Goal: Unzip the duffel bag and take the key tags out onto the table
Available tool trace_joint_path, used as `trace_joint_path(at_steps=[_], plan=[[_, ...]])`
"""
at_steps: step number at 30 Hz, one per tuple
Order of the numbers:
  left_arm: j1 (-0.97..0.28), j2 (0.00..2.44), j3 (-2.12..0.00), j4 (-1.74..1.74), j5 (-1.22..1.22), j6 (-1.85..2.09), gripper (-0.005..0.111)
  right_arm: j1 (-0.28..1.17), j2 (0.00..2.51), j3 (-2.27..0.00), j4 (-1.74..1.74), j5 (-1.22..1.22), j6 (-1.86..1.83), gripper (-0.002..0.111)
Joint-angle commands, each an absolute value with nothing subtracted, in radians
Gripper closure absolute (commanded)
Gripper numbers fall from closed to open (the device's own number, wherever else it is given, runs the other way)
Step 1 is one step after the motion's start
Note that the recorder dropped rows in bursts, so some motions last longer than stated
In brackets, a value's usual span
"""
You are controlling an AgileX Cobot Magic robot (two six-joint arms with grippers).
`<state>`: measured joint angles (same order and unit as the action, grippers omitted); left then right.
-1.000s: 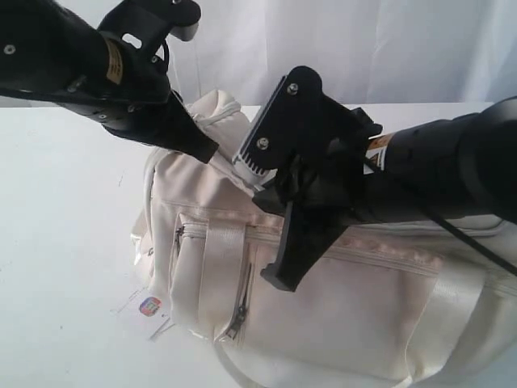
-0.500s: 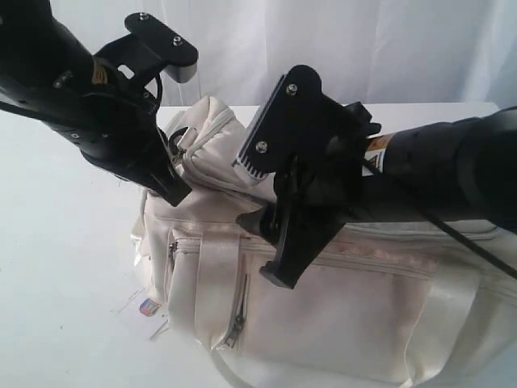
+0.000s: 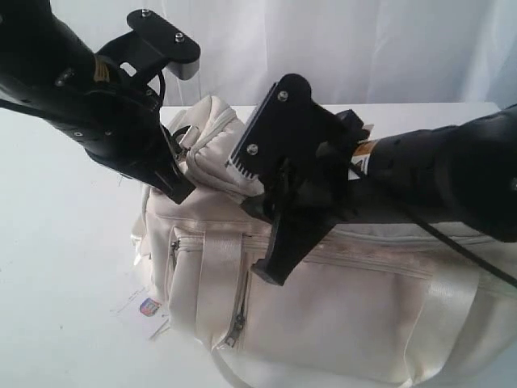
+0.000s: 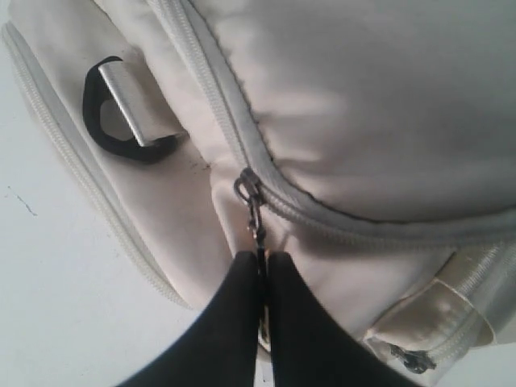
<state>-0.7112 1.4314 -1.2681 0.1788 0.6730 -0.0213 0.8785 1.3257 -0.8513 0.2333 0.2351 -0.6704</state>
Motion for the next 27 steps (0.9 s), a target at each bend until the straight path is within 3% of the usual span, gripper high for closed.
trace_joint_path(at_steps=[1, 3, 4, 11, 21, 27], plan=[[-0.709, 1.420, -1.270, 0.167, 0.682, -0.008, 0.107, 0.877, 1.273, -0.848, 0.241, 0.230, -0.701, 0.052], [-0.709, 1.420, -1.270, 0.164, 0.682, 0.000, 0.107, 0.902, 1.271, -0.848, 0.270, 0.232, -0.701, 0.037], [-0.709, 1.420, -1.270, 0.164, 0.682, 0.000, 0.107, 0.914, 1.271, -0.848, 0.270, 0.234, -0.707, 0.038], [-0.709, 1.420, -1.270, 0.164, 0.682, 0.000, 0.107, 0.991, 1.316, -0.848, 0.239, 0.212, -0.765, 0.057], [-0.709, 1.420, -1.270, 0.164, 0.682, 0.000, 0.107, 0.981, 1.419, -0.848, 0.214, 0.074, -0.763, 0.058], [-0.709, 1.420, -1.270, 0.164, 0.682, 0.000, 0.107, 0.913, 1.419, -0.848, 0.212, 0.125, -0.762, 0.058]])
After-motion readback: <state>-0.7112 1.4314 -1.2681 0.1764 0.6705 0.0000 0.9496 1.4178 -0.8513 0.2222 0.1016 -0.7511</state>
